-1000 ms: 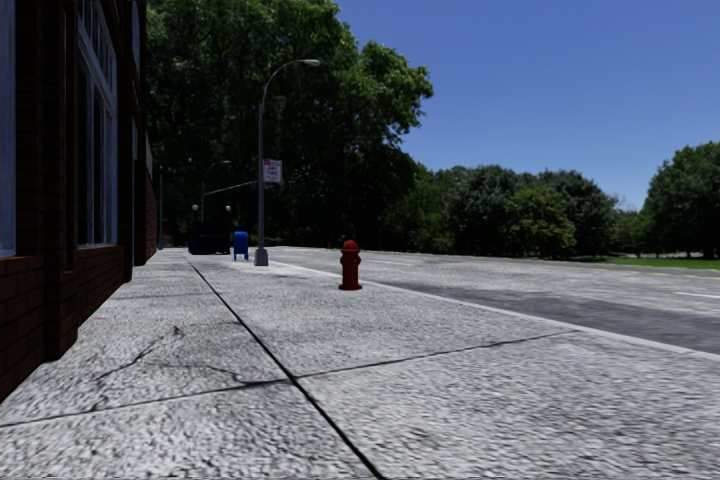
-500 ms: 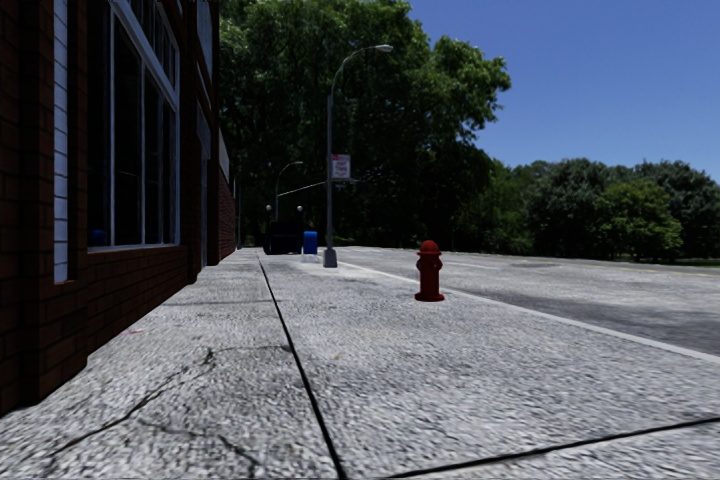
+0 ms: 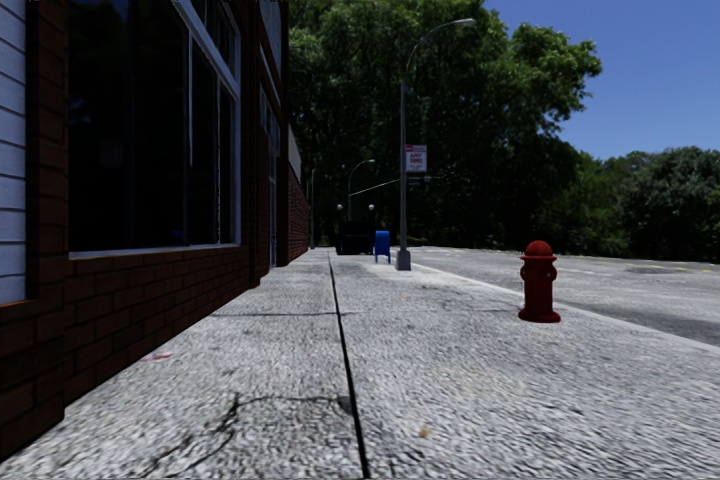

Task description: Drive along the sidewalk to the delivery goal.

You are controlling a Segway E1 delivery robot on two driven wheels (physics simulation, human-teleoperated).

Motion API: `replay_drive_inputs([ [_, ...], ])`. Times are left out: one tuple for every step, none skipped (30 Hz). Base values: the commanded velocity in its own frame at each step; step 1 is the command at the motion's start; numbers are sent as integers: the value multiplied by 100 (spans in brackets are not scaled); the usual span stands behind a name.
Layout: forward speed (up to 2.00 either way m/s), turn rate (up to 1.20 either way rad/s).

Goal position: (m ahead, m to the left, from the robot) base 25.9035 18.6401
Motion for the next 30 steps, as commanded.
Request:
replay_drive_inputs([
  [200,48],
  [200,48],
  [200,48],
  [200,0],
  [200,0],
  [200,0],
  [200,0],
  [200,0],
  [200,0],
  [200,0],
  [200,0],
  [200,0],
  [200,0],
  [200,0],
  [200,0],
  [200,0],
  [200,0],
  [200,0],
  [200,0],
  [200,0],
  [200,0],
  [200,0],
  [200,0],
  [200,0],
  [200,0],
  [200,3],
  [200,7],
  [200,7],
  [200,9],
  [200,12],
])
